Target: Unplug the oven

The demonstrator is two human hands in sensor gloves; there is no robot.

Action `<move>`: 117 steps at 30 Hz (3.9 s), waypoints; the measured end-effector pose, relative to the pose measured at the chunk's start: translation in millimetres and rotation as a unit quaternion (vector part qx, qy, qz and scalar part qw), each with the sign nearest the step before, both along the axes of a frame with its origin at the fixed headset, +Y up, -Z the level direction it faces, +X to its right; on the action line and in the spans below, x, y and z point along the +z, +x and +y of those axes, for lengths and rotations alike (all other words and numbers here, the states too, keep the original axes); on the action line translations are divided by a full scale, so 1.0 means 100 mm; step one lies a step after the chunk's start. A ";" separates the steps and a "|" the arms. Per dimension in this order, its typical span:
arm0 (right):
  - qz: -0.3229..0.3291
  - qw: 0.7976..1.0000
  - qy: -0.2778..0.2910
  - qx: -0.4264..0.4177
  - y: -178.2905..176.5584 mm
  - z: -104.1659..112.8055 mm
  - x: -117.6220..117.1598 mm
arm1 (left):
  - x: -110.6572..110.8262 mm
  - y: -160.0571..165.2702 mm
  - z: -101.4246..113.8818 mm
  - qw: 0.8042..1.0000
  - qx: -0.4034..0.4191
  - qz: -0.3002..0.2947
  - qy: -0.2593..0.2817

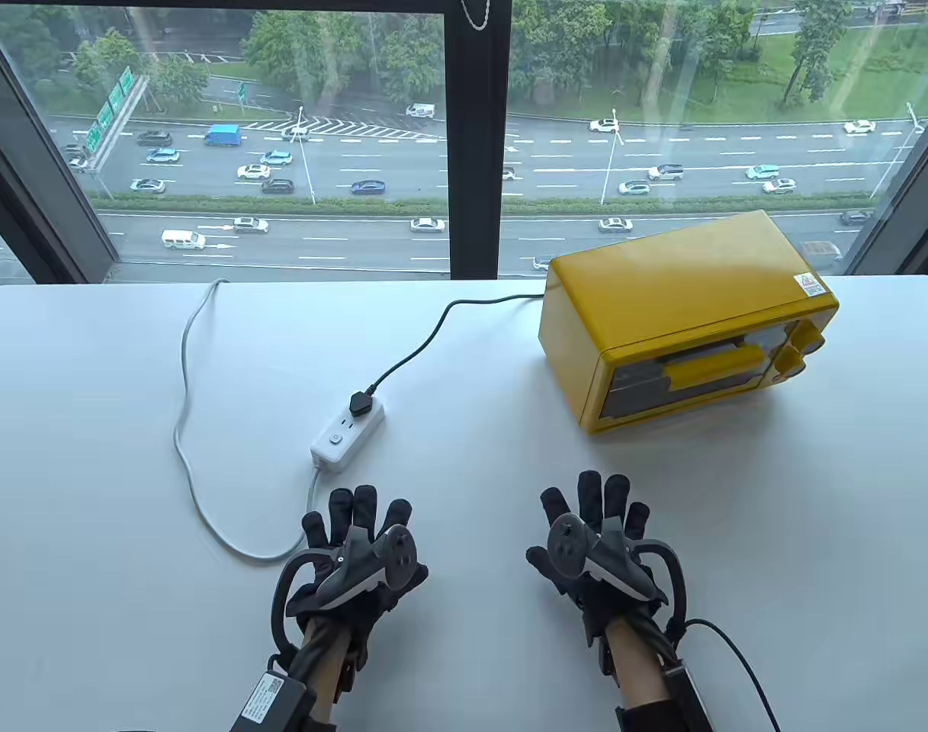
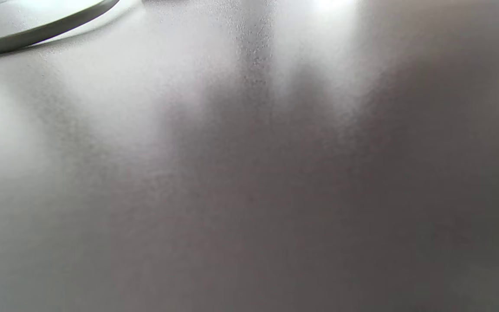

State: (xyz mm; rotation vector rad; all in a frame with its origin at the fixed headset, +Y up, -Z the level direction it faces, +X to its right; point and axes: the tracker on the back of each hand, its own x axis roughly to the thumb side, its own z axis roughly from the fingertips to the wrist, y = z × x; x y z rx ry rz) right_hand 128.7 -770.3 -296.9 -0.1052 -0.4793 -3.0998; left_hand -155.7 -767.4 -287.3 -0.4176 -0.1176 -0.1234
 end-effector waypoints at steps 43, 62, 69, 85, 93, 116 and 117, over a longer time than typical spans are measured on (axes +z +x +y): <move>-0.020 0.999 -0.001 -0.048 0.02 0.02 -0.06 | -1.42 -0.70 0.16 0.977 -0.013 0.200 0.072; -0.025 0.997 0.021 -0.071 0.05 0.04 -0.05 | -0.38 0.20 0.40 0.993 0.039 -0.022 0.105; -0.016 0.994 0.029 -0.099 0.03 0.04 -0.05 | -0.27 0.34 0.13 0.995 0.032 -0.014 0.089; 0.044 0.979 -0.027 -0.197 -0.64 0.19 -0.45 | -0.25 0.25 0.01 0.997 0.076 -0.009 0.024; 0.049 0.986 -0.018 -0.161 -0.87 0.07 -0.60 | -0.24 0.24 0.02 0.993 0.107 -0.012 0.044; 0.086 0.963 0.098 -0.237 -0.67 1.02 -0.55 | -0.25 0.25 0.07 0.990 0.131 0.018 0.048; 0.088 0.969 0.099 -0.208 -0.60 1.09 -0.50 | -0.25 0.24 0.07 0.990 0.133 0.019 0.045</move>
